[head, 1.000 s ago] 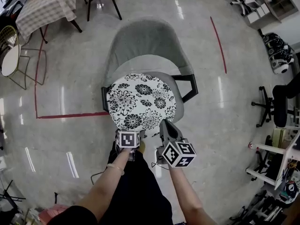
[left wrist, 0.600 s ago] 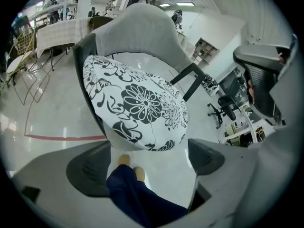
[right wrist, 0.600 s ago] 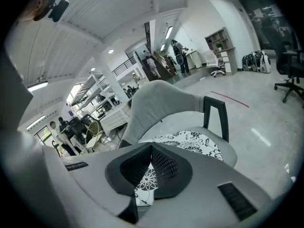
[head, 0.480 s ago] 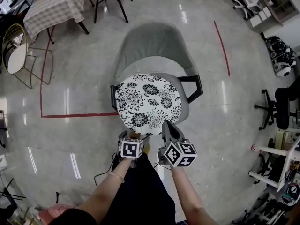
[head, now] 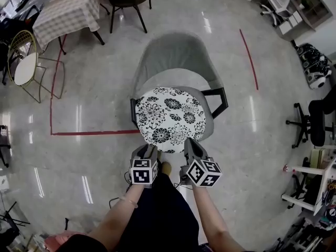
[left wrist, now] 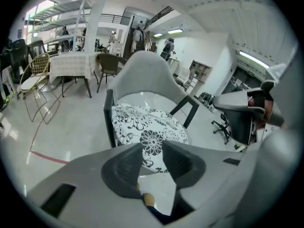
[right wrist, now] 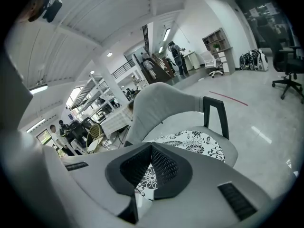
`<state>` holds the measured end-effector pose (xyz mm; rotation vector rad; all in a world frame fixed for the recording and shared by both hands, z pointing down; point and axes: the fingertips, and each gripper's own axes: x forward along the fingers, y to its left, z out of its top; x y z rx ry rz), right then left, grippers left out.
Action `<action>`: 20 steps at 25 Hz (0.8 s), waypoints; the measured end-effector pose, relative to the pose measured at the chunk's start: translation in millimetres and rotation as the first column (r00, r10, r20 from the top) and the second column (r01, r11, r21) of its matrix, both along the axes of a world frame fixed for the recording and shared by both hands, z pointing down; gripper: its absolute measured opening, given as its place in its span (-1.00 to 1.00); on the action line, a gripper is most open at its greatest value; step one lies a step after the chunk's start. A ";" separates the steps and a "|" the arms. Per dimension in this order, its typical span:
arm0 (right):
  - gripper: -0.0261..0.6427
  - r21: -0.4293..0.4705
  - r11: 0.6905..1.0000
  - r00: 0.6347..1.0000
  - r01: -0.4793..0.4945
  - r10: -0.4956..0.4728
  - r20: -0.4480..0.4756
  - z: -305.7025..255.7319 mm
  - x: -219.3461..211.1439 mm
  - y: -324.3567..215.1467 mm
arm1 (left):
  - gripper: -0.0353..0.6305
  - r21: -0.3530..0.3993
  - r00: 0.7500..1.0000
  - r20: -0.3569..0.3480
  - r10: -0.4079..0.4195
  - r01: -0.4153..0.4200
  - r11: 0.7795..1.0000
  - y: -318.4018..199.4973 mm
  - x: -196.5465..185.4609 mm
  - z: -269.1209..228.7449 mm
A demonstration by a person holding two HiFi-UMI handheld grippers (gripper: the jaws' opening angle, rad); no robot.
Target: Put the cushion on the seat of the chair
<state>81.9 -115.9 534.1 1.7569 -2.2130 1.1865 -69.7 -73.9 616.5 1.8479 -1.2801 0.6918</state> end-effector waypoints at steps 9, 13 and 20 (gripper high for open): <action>-0.95 0.031 0.999 1.000 -0.027 0.026 0.011 -7.4 -3.2 9.3 | -0.82 0.140 0.999 -0.030 0.029 -0.024 0.990 -28.5 -2.1 -45.0; -0.95 0.010 0.998 0.998 -0.064 0.064 -0.014 21.1 18.1 12.0 | -0.82 0.184 0.997 -0.022 0.080 -0.075 0.980 -36.0 5.4 -53.8; -0.95 -0.039 0.988 0.981 -0.147 0.141 -0.136 94.3 92.3 -19.2 | -0.82 0.219 0.989 -0.045 0.144 -0.130 0.967 -54.6 26.9 -38.7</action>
